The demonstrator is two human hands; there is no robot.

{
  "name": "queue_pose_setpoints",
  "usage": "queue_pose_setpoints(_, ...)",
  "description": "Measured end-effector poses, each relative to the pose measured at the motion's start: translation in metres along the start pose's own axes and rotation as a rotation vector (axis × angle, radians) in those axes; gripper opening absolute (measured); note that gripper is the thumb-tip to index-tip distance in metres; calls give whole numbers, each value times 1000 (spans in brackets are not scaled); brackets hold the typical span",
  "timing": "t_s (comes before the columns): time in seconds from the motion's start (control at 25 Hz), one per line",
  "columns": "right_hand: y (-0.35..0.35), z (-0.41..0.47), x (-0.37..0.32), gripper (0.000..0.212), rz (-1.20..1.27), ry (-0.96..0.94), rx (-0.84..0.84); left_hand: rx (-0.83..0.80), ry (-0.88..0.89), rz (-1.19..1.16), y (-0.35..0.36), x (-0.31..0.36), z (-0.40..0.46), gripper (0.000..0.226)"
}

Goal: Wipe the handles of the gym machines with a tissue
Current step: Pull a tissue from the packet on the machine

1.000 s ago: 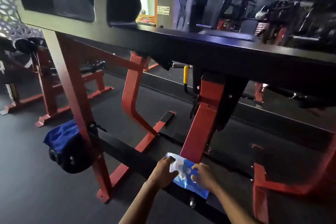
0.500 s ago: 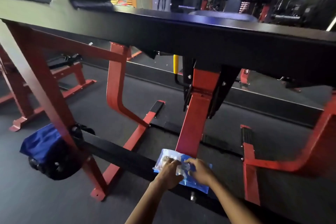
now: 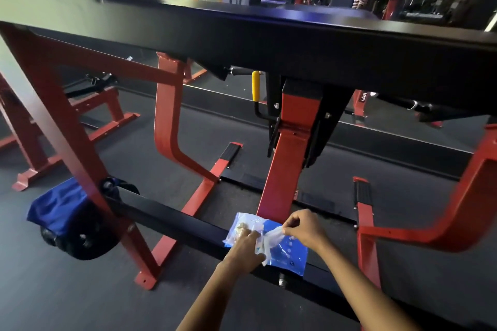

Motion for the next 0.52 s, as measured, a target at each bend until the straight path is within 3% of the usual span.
queue_pose_setpoints(0.24,-24,-7,-8,12,197,0,7,20,23,32,2,5,-2,58)
queue_pose_setpoints(0.52,-32,-14,-17,14,440,30,-177,-21,-26,66,14,3,-4,60)
Point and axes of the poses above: each hand's wrist, its own z-axis towards the middle knuckle, its own y-axis out of the palm, x = y × z, the point moved 5 cm from there along z, towards the middle knuckle, and after that the axes turned 2 degrees about -x, right-handed, at the moved point
